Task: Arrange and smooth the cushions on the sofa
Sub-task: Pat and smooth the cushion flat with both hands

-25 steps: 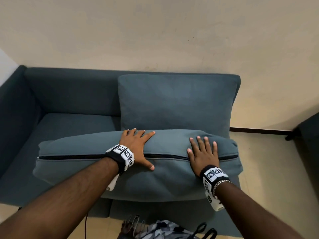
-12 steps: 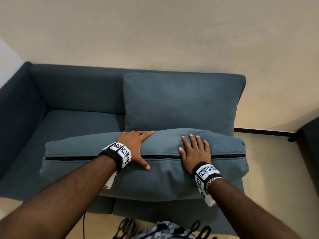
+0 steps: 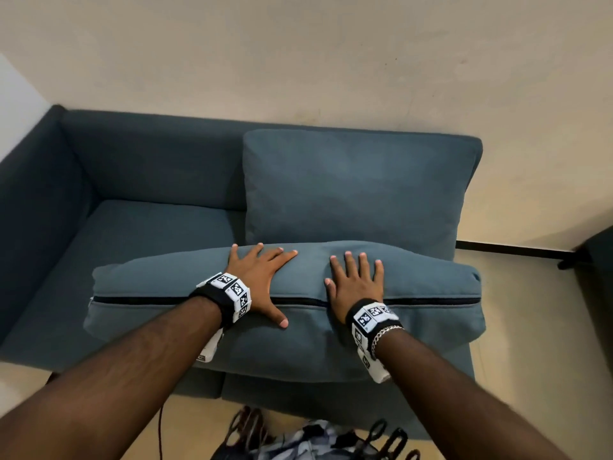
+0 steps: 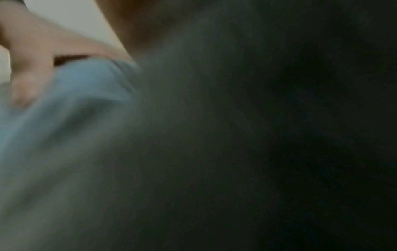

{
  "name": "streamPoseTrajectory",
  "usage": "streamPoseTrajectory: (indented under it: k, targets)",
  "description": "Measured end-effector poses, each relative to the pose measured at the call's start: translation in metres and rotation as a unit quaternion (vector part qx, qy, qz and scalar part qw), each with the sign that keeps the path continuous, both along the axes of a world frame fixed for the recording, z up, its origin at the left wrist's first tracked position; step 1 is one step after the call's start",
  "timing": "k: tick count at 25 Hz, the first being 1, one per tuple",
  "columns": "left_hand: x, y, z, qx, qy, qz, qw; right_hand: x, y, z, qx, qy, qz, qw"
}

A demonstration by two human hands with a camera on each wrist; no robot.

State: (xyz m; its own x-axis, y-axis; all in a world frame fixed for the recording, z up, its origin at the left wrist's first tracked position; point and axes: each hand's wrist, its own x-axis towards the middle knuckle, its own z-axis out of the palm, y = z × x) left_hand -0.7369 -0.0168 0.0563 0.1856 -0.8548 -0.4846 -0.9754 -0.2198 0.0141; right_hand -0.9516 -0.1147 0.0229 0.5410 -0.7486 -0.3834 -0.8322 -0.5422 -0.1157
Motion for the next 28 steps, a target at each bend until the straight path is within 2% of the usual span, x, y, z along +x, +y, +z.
streamPoseTrajectory:
  k: [1, 2, 3, 4, 5, 6, 7, 8, 9, 10, 11, 12, 13, 14, 15, 16, 17, 18, 19, 20, 21, 22, 23, 24, 25, 26, 27, 28]
  targets:
    - [0.003, 0.002, 0.002, -0.012, 0.002, 0.005, 1.000, 0.012, -0.005, 0.014, -0.003, -0.057, -0.027, 0.998]
    - [0.007, 0.007, 0.002, -0.026, 0.005, 0.011, 1.000, 0.023, -0.008, 0.035, -0.012, -0.149, -0.060, 0.987]
    - [0.011, 0.011, 0.003, -0.042, 0.007, 0.012, 0.999, 0.029, -0.008, 0.056, -0.049, -0.261, -0.086, 0.960]
    - [0.015, 0.018, 0.004, -0.056, 0.007, 0.010, 0.998, 0.032, -0.003, 0.072, -0.097, -0.377, -0.093, 0.917]
    - [0.017, 0.024, 0.004, -0.061, 0.002, 0.006, 0.998, 0.030, 0.006, 0.078, -0.135, -0.426, -0.092, 0.890]
    - [0.021, 0.030, 0.004, -0.065, -0.007, 0.006, 0.998, 0.030, 0.015, 0.070, -0.178, -0.398, -0.057, 0.898]
    - [0.024, 0.033, 0.004, -0.064, -0.013, 0.008, 0.998, 0.028, 0.025, 0.047, -0.171, -0.301, 0.007, 0.938]
    - [0.028, 0.039, 0.004, -0.059, -0.018, 0.008, 0.998, 0.026, 0.036, 0.019, -0.105, -0.165, 0.055, 0.979]
    - [0.031, 0.047, 0.001, -0.057, -0.019, 0.007, 0.998, 0.025, 0.038, -0.003, -0.046, -0.073, 0.065, 0.994]
    - [0.038, 0.054, 0.000, -0.056, -0.022, 0.006, 0.998, 0.032, 0.035, -0.005, -0.011, -0.039, 0.041, 0.998]
    - [0.050, 0.059, 0.001, -0.059, -0.023, 0.004, 0.998, 0.041, 0.034, 0.007, -0.015, -0.090, -0.023, 0.996]
    - [0.060, 0.069, 0.002, -0.065, -0.019, 0.007, 0.998, 0.053, 0.035, 0.026, -0.039, -0.212, -0.080, 0.973]
    - [0.073, 0.076, 0.004, -0.076, -0.015, 0.010, 0.997, 0.062, 0.036, 0.048, -0.097, -0.343, -0.114, 0.928]
    - [0.084, 0.083, 0.006, -0.081, -0.011, 0.009, 0.997, 0.069, 0.046, 0.069, -0.149, -0.465, -0.134, 0.862]
    - [0.092, 0.087, 0.007, -0.081, -0.006, 0.001, 0.997, 0.075, 0.058, 0.080, -0.179, -0.513, -0.129, 0.830]
    - [0.096, 0.089, 0.007, -0.083, -0.007, -0.011, 0.996, 0.080, 0.069, 0.077, -0.213, -0.476, -0.096, 0.847]
    - [0.103, 0.091, 0.007, -0.082, -0.009, -0.024, 0.996, 0.093, 0.085, 0.060, -0.206, -0.370, -0.040, 0.905]
    - [0.110, 0.091, 0.006, -0.076, -0.006, -0.037, 0.996, 0.105, 0.098, 0.031, -0.126, -0.212, 0.022, 0.969]
    - [0.116, 0.095, 0.003, -0.062, 0.001, -0.045, 0.997, 0.112, 0.102, 0.005, -0.039, -0.069, 0.049, 0.996]
    - [0.123, 0.100, 0.000, -0.058, 0.002, -0.047, 0.997, 0.124, 0.098, 0.000, 0.022, 0.007, 0.047, 0.999]
    - [0.135, 0.099, -0.001, -0.067, -0.002, -0.051, 0.996, 0.139, 0.092, 0.012, 0.019, -0.007, 0.014, 1.000]
    - [0.144, 0.105, -0.003, -0.076, 0.001, -0.049, 0.996, 0.151, 0.088, 0.029, -0.006, -0.104, -0.029, 0.994]
    - [0.154, 0.109, -0.003, -0.089, 0.006, -0.050, 0.995, 0.160, 0.087, 0.051, -0.055, -0.215, -0.071, 0.972]
    - [0.159, 0.111, -0.004, -0.103, 0.010, -0.052, 0.993, 0.164, 0.089, 0.066, -0.127, -0.336, -0.105, 0.927]
    - [0.164, 0.116, -0.006, -0.107, 0.013, -0.053, 0.993, 0.167, 0.096, 0.075, -0.175, -0.406, -0.116, 0.889]
    - [0.171, 0.120, -0.005, -0.109, 0.011, -0.056, 0.992, 0.171, 0.106, 0.070, -0.200, -0.388, -0.094, 0.895]
    - [0.179, 0.125, -0.005, -0.110, 0.012, -0.055, 0.992, 0.178, 0.118, 0.048, -0.181, -0.306, -0.044, 0.934]
    - [0.188, 0.131, -0.006, -0.104, 0.017, -0.049, 0.993, 0.181, 0.133, 0.020, -0.104, -0.159, 0.017, 0.982]
